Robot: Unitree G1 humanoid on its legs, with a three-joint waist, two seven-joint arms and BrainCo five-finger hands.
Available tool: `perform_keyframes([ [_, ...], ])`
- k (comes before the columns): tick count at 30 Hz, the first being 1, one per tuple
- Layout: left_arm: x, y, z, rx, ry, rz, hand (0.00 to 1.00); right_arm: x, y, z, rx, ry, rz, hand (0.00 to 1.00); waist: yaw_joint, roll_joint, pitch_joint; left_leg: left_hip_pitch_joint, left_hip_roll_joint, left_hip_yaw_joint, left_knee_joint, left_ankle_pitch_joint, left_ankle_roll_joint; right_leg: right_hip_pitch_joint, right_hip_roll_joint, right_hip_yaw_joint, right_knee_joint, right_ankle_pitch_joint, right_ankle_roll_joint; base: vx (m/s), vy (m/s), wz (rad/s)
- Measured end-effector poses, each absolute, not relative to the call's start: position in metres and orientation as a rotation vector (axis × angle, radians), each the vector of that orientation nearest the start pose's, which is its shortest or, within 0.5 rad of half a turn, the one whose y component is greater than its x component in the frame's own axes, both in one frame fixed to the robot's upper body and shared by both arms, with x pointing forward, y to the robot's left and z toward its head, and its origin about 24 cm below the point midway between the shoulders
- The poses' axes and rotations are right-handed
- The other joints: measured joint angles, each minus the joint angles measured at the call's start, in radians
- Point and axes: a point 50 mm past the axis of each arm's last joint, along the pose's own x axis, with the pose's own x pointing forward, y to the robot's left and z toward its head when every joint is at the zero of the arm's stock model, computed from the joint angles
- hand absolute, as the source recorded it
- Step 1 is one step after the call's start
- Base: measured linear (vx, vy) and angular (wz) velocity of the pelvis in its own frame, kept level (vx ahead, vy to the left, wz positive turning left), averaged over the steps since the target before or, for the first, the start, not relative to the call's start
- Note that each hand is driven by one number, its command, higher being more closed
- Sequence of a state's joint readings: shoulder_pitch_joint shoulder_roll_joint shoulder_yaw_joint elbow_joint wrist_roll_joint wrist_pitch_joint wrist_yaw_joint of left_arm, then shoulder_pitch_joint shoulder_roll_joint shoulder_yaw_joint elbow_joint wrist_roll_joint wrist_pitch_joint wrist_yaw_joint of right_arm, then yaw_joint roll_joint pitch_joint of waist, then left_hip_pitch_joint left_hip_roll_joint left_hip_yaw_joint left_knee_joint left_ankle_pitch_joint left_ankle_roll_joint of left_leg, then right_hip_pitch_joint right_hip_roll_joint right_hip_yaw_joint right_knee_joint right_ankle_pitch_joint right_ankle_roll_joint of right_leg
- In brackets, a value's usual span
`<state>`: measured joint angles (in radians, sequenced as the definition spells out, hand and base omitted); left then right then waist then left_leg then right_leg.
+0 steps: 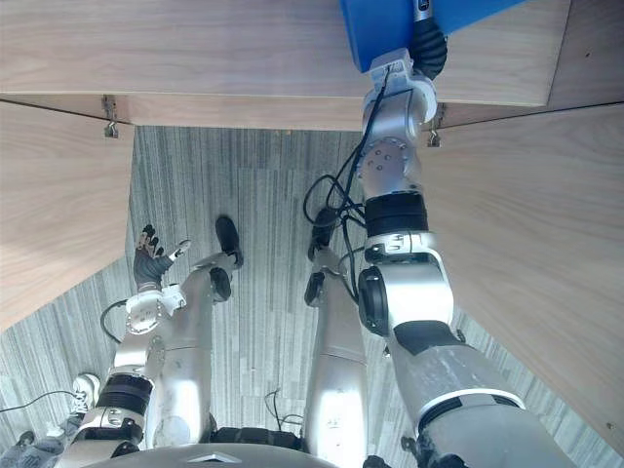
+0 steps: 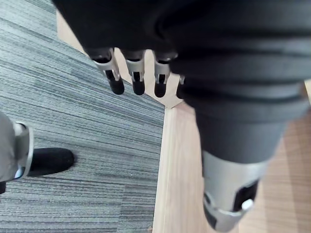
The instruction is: Walk over to the cabinet, pick up the folder, carry it to the office cabinet, place the folder inside the office cabinet, then close the office cabinet door
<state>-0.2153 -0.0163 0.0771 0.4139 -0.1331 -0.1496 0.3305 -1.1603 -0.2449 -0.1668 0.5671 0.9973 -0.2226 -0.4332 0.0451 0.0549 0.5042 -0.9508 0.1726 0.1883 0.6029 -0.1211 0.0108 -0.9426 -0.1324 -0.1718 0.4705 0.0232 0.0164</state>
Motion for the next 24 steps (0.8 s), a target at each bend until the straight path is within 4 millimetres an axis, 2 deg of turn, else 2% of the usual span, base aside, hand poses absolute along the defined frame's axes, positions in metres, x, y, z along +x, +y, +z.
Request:
perform_keyframes([
  [1,0.286,0.162,0.013,-0.153,0.085,0.369,0.0,0.389,-0.178,0.301,1.05,-0.52,-0.192,0.0,0.002,0.0,0.0,0.008,-0.002,0.001,-0.008,0.004,-0.001,0.005,0.0,0.0,-0.004,0.001,-0.001,0.01,-0.012,0.04],
  [5,0.288,0.159,0.014,-0.166,0.087,0.39,0.0,0.391,-0.163,0.293,1.14,-0.471,-0.199,0.0,0.004,0.0,-0.025,0.012,-0.005,0.002,-0.041,0.019,-0.006,0.006,0.002,-0.005,-0.028,0.007,-0.006,0.02,-0.005,0.01],
  [9,0.294,0.154,0.019,-0.177,0.079,0.386,0.0,0.389,-0.156,0.299,1.2,-0.471,-0.209,0.0,0.005,0.0,-0.026,0.017,-0.006,0.002,-0.054,0.028,-0.007,0.009,0.002,-0.006,-0.034,0.011,-0.007,0.05,-0.012,0.01],
  [24,0.296,0.151,0.021,-0.186,0.08,0.395,0.0,0.384,-0.159,0.308,1.186,-0.509,-0.22,0.0,0.01,0.001,-0.032,0.045,-0.012,-0.004,-0.1,0.051,-0.016,0.039,0.005,-0.023,-0.061,0.016,-0.014,0.04,-0.01,0.03],
])
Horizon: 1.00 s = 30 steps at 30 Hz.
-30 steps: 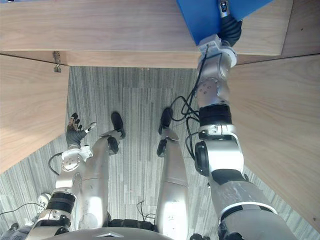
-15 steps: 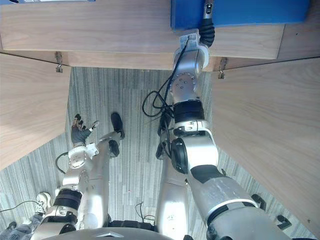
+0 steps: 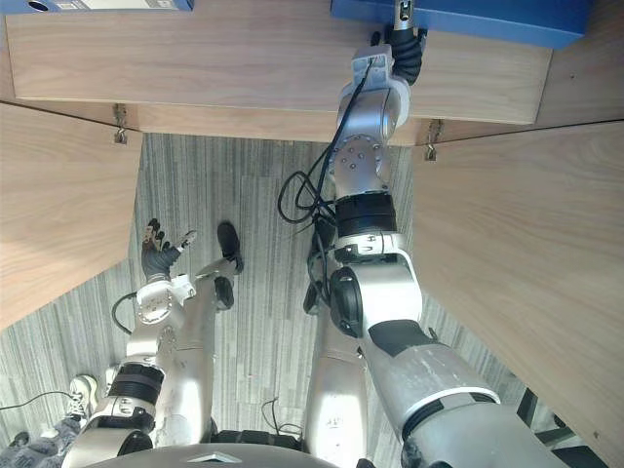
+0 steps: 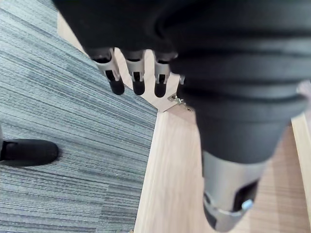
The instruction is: Walk over to the cabinet, pick up the folder, carry it to the office cabinet, place the folder inside the office cabinet, then close the office cabinet door
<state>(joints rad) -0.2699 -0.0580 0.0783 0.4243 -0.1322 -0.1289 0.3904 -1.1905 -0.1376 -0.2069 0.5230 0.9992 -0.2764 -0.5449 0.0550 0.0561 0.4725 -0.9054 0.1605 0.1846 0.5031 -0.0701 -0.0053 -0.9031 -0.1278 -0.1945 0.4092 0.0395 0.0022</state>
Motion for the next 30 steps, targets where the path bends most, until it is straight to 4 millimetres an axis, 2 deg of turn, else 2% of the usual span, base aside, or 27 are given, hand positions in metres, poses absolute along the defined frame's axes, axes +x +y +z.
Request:
perform_keyframes([
  [9,0.296,0.153,0.021,-0.18,0.077,0.388,0.0,0.388,-0.175,0.327,1.005,-0.549,-0.197,0.0,-0.003,0.0,0.0,-0.003,0.001,-0.001,-0.001,0.002,0.001,0.0,0.003,0.0,-0.015,0.008,0.001,0.04,-0.006,-0.01],
  [17,0.295,0.153,0.013,-0.18,0.109,0.373,0.0,0.39,-0.182,0.331,0.974,-0.564,-0.162,0.0,-0.004,0.0,0.0,-0.003,0.003,-0.001,0.002,0.003,0.001,0.001,0.004,0.0,-0.016,0.011,0.001,0.02,-0.007,0.0],
  [20,0.294,0.154,0.012,-0.187,0.113,0.374,0.0,0.39,-0.183,0.329,0.982,-0.562,-0.152,0.0,-0.004,0.0,0.0,-0.001,0.006,-0.001,0.005,0.003,0.001,0.006,0.007,-0.001,-0.017,0.013,0.0,0.0,0.0,0.0],
  [26,0.294,0.155,0.012,-0.182,0.113,0.36,0.0,0.394,-0.188,0.308,0.968,-0.53,-0.16,0.0,-0.003,0.0,0.0,0.016,0.009,0.001,0.002,0.002,0.001,0.026,0.01,-0.003,-0.023,0.013,0.0,0.01,-0.003,0.0],
  [30,0.294,0.157,0.011,-0.175,0.115,0.356,0.0,0.397,-0.189,0.3,0.87,-0.496,-0.161,0.0,-0.005,-0.001,-0.001,0.018,0.012,0.003,0.002,0.002,0.001,0.03,0.014,-0.003,-0.03,0.017,-0.001,0.01,-0.004,-0.01],
])
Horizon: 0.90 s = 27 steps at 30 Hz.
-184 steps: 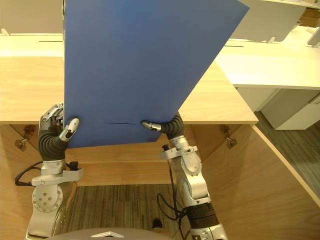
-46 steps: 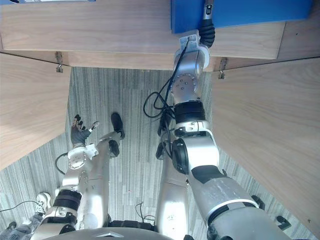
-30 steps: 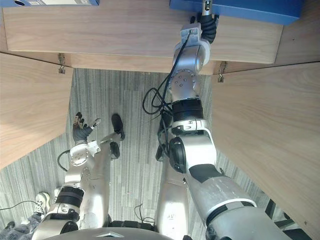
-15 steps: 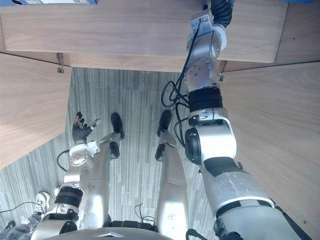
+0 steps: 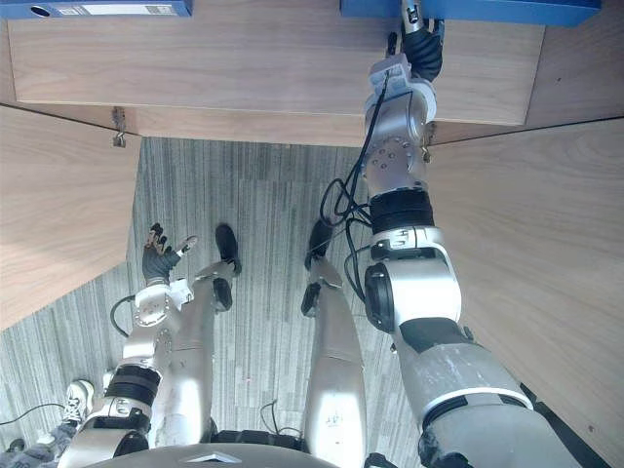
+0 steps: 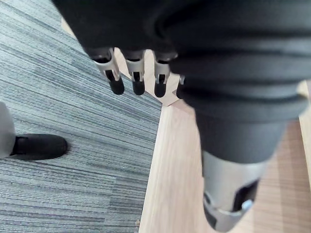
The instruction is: Walk over to the cabinet, pick up the folder, carry it to the office cabinet, place the folder inside the office cabinet, then close the office cabinet door
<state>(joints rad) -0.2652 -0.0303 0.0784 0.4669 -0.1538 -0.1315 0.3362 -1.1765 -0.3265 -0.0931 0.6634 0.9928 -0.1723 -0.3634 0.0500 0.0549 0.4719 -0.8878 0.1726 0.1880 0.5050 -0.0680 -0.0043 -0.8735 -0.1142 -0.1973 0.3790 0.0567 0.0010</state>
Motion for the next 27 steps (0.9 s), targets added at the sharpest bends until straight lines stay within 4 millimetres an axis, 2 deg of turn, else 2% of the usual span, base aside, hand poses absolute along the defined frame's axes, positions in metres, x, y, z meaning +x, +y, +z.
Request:
perform_keyframes([
  [13,0.292,0.163,0.002,-0.147,0.146,0.342,0.0,0.405,-0.204,0.283,0.537,-0.42,-0.191,0.0,0.0,-0.001,0.0,0.017,0.01,0.0,0.002,-0.001,0.0,0.03,0.011,-0.005,-0.022,0.009,-0.002,0.01,-0.004,0.0],
  [23,0.287,0.171,-0.007,-0.116,0.18,0.325,0.0,0.402,-0.243,0.278,0.02,-0.368,-0.312,0.0,-0.003,-0.002,-0.001,0.019,0.01,-0.001,0.0,0.0,0.0,0.034,0.012,-0.009,-0.032,0.014,0.002,0.03,-0.017,0.0],
  [27,0.283,0.176,-0.013,-0.108,0.202,0.338,0.0,0.4,-0.25,0.262,-0.134,-0.333,-0.348,0.0,-0.01,-0.033,-0.018,0.019,0.013,0.002,-0.002,0.0,0.0,0.036,0.016,-0.007,-0.045,0.019,0.002,0.02,-0.018,-0.03],
])
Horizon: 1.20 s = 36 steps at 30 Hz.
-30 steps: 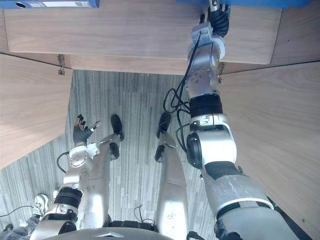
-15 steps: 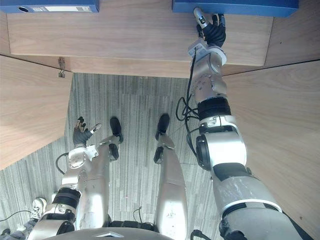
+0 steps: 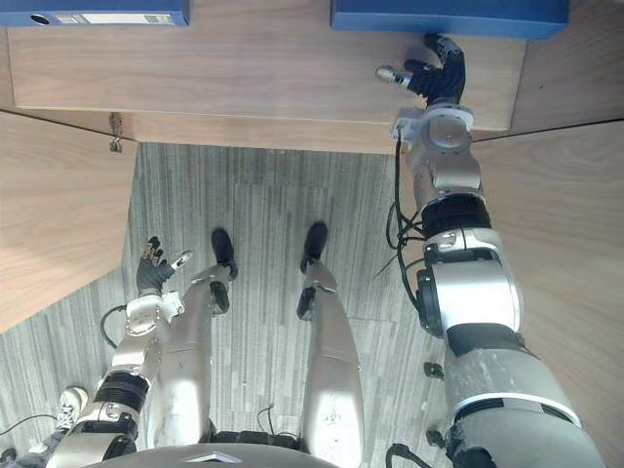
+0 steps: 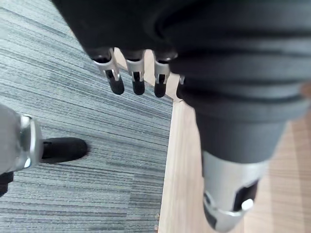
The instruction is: Walk over to the cabinet, pick up the folder, carry it to the office cabinet, place the folder inside the office cabinet, then close the office cabinet door
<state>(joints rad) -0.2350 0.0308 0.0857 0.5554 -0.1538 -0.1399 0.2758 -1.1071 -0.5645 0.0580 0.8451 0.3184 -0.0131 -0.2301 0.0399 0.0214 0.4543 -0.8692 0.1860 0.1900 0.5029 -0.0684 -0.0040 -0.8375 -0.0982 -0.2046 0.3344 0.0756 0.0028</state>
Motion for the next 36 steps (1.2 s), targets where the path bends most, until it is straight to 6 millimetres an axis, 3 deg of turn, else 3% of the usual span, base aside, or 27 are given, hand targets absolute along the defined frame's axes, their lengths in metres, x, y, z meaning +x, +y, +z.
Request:
perform_keyframes([
  [4,0.281,0.176,-0.018,-0.105,0.225,0.339,0.0,0.392,-0.259,0.249,-0.241,-0.331,-0.384,0.0,-0.007,-0.026,-0.014,0.0,0.0,0.002,0.001,-0.001,0.001,0.008,0.001,0.0,-0.02,0.009,0.003,0.0,0.0,0.0],
  [8,0.28,0.183,-0.017,-0.114,0.221,0.371,0.0,0.371,-0.261,0.258,-0.372,-0.447,-0.419,0.0,-0.009,-0.028,-0.015,0.0,0.002,0.005,0.001,-0.002,0.004,0.015,0.004,0.003,-0.041,0.021,0.005,0.01,-0.013,-0.05],
  [13,0.281,0.185,-0.015,-0.095,0.208,0.377,0.0,0.348,-0.259,0.251,-0.538,-0.519,-0.44,0.0,-0.007,-0.028,-0.016,0.002,0.003,0.009,-0.002,-0.003,0.004,0.015,0.006,0.006,-0.047,0.024,0.006,0.0,-0.004,-0.01],
  [14,0.281,0.186,-0.014,-0.083,0.206,0.376,0.0,0.343,-0.258,0.248,-0.581,-0.53,-0.444,1.0,-0.006,-0.028,-0.016,0.004,0.003,0.011,-0.003,-0.003,0.004,0.015,0.006,0.008,-0.047,0.024,0.006,0.0,0.0,0.0],
  [19,0.277,0.188,-0.009,-0.055,0.179,0.378,0.0,0.324,-0.249,0.232,-0.642,-0.575,-0.489,1.0,-0.002,-0.031,-0.017,0.018,0.003,0.027,-0.019,-0.004,0.003,0.015,0.007,0.023,-0.047,0.024,0.006,0.01,-0.029,-0.06],
  [24,0.277,0.188,-0.007,-0.032,0.166,0.378,0.0,0.32,-0.236,0.216,-0.706,-0.578,-0.531,1.0,-0.001,-0.031,-0.017,0.018,0.003,0.028,-0.019,-0.005,0.003,0.014,0.007,0.024,-0.047,0.024,0.007,0.0,-0.007,-0.01],
  [36,0.277,0.194,-0.004,-0.032,0.146,0.415,0.0,0.333,-0.211,0.23,-0.724,-0.651,-0.555,1.0,0.014,-0.031,-0.017,-0.023,-0.006,0.025,-0.013,-0.004,0.003,-0.04,-0.006,0.025,-0.009,0.012,0.007,0.0,-0.003,0.01],
])
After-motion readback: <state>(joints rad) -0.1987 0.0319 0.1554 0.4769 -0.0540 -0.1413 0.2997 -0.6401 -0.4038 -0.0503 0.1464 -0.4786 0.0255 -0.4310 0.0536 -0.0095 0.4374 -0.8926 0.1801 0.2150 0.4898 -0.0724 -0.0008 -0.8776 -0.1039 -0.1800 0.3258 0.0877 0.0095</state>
